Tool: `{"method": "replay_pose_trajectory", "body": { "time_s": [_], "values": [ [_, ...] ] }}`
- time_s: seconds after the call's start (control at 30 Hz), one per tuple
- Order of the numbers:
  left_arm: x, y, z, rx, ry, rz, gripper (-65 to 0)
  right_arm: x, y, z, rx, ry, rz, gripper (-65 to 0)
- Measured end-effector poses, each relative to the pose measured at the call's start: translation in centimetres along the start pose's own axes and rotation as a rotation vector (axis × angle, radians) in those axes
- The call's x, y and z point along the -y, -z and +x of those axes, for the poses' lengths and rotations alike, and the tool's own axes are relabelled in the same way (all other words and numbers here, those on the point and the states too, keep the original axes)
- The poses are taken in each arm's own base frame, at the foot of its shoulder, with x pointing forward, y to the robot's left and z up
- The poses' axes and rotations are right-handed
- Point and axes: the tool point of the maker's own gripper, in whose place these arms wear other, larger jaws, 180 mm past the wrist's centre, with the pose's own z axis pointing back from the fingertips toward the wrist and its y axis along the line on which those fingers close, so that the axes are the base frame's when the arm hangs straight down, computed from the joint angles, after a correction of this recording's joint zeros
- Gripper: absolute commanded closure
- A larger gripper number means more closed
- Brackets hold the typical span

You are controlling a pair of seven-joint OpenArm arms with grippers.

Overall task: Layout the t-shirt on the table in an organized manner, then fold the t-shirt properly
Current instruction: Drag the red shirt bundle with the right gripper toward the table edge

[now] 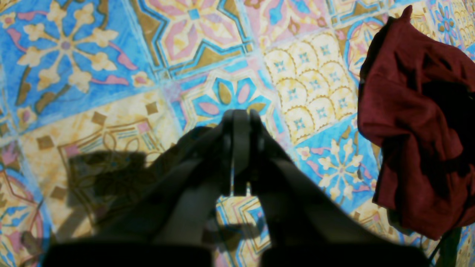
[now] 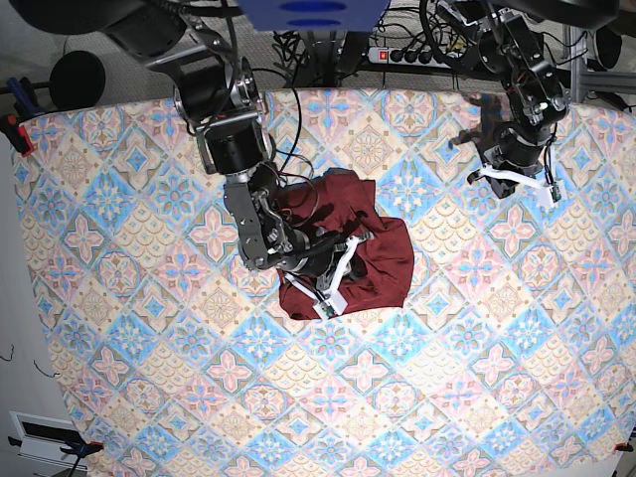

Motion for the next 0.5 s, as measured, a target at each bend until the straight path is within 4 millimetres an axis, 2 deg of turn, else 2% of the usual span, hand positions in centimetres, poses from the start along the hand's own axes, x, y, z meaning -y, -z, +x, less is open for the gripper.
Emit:
{"method": "replay_pose_trajectory", "body": {
  "time_s": [0.17,0.37,0.5],
  "values": [
    [0.1,0.0,0.0,0.0,0.001,-0.003,0.0,1.6,0.0,-0.2,0.034,0.15,-0.038,-0.2],
    [0.1,0.0,0.0,-0.001,0.001,-0.002,0.0,1.8,0.0,-0.2,0.036,0.163,-0.051,-0.2],
    [0.0,0.0,-0.1,-0.001,0.0,-0.001,0.0,3.7,-0.9,-0.4,0.047,0.161,-0.077,-0.2]
  ]
}}
